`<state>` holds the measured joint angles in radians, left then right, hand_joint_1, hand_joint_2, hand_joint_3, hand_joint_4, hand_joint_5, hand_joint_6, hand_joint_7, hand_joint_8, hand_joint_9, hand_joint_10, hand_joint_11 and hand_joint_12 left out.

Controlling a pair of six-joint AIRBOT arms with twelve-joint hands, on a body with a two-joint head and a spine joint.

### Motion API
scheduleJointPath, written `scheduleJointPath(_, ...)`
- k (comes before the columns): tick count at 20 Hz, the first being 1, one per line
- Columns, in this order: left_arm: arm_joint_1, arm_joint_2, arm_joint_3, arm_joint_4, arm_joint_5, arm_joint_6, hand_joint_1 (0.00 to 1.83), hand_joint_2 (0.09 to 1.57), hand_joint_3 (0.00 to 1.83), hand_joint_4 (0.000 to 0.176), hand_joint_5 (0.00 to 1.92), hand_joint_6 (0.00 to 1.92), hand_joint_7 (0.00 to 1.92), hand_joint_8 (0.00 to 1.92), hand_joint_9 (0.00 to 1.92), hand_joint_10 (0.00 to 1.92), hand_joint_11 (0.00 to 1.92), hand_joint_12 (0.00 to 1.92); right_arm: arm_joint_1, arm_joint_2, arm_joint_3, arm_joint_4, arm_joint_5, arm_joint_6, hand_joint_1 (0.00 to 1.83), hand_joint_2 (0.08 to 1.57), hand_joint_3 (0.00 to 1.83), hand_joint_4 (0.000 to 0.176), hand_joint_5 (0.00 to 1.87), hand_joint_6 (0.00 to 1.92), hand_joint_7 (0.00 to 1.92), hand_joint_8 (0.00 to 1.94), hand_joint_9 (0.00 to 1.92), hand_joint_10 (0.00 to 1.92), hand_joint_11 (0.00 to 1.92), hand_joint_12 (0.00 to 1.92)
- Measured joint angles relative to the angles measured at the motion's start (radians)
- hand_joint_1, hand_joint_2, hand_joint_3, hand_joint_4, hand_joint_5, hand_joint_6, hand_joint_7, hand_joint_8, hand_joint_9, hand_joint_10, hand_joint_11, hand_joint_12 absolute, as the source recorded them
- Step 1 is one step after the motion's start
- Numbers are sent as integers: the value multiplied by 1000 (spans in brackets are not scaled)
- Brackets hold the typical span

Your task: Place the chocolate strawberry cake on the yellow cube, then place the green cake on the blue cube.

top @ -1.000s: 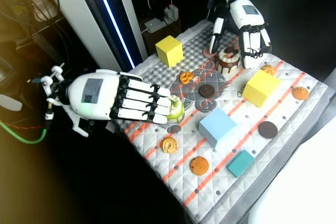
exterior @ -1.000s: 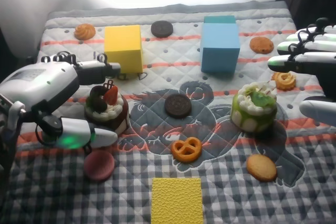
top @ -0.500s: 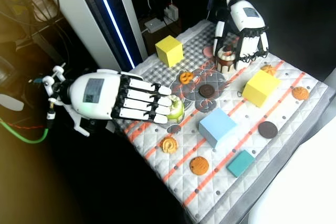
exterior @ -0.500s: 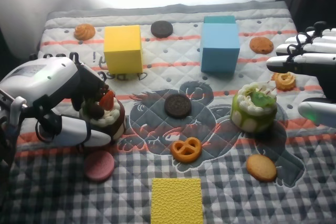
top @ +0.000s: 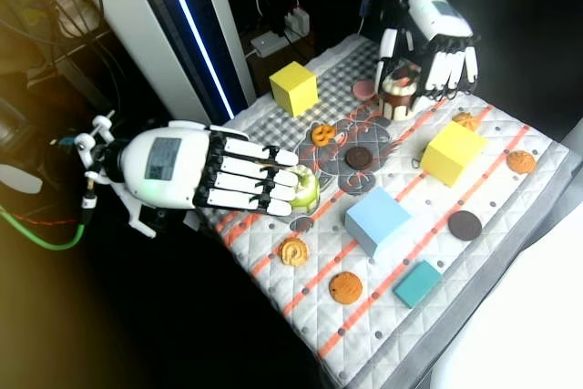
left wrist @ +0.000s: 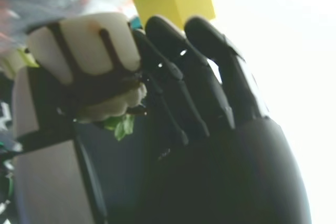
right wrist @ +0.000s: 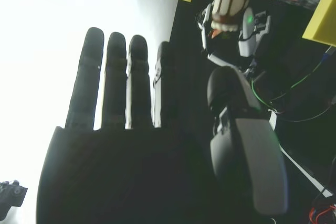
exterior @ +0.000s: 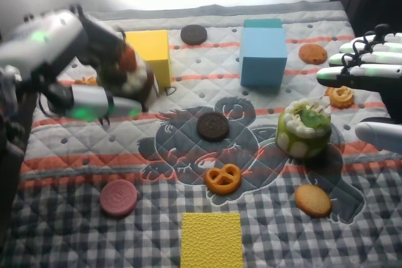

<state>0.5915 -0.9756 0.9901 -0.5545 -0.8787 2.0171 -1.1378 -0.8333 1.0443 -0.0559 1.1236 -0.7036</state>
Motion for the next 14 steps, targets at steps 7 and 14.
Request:
scheduleJointPath(7, -131, -59, 117, -14, 53, -15, 877, 996, 0, 0, 1116, 86, 1205, 14, 948, 758, 665, 1519, 0, -10, 9, 1, 0, 0, 262, 1331, 0, 46, 457, 0, 392, 0, 332, 1, 179, 413)
scheduleJointPath(14, -191, -137, 254, -81, 208, -24, 893, 933, 0, 0, 1152, 0, 1259, 0, 1100, 597, 792, 1447, 0, -18, 16, 0, 0, 0, 254, 1315, 0, 42, 477, 3, 376, 2, 334, 7, 195, 475)
